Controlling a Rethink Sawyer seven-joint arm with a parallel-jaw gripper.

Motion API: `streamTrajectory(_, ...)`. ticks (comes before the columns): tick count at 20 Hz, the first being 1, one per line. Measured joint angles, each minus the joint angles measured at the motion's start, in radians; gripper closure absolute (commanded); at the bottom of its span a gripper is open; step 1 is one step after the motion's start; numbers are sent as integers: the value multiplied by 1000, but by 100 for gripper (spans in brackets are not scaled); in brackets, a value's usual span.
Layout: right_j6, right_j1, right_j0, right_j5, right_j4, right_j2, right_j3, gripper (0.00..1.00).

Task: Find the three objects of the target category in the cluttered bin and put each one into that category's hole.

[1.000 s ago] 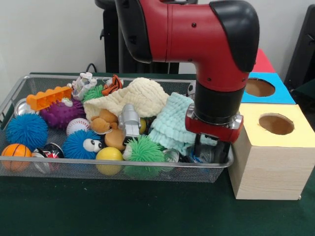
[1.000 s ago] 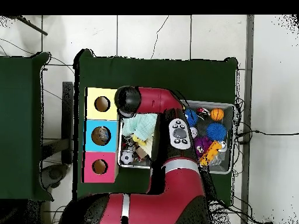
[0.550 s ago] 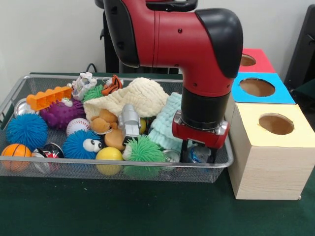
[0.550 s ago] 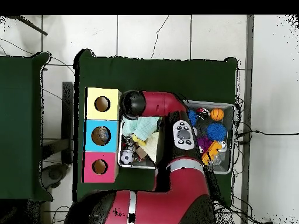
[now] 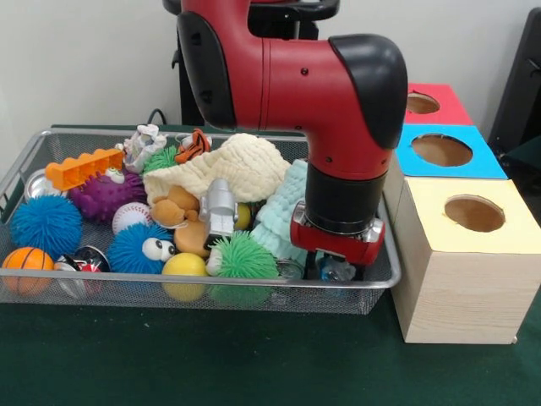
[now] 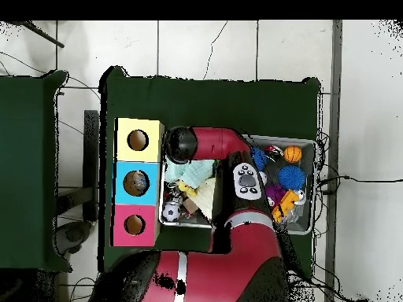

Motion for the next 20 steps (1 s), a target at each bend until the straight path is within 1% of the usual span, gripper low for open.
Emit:
streamTrajectory(9,0,34,-37,-22,0,33,4,0)
streamTrajectory(20,0,12,-98,-25,0,92,66,0)
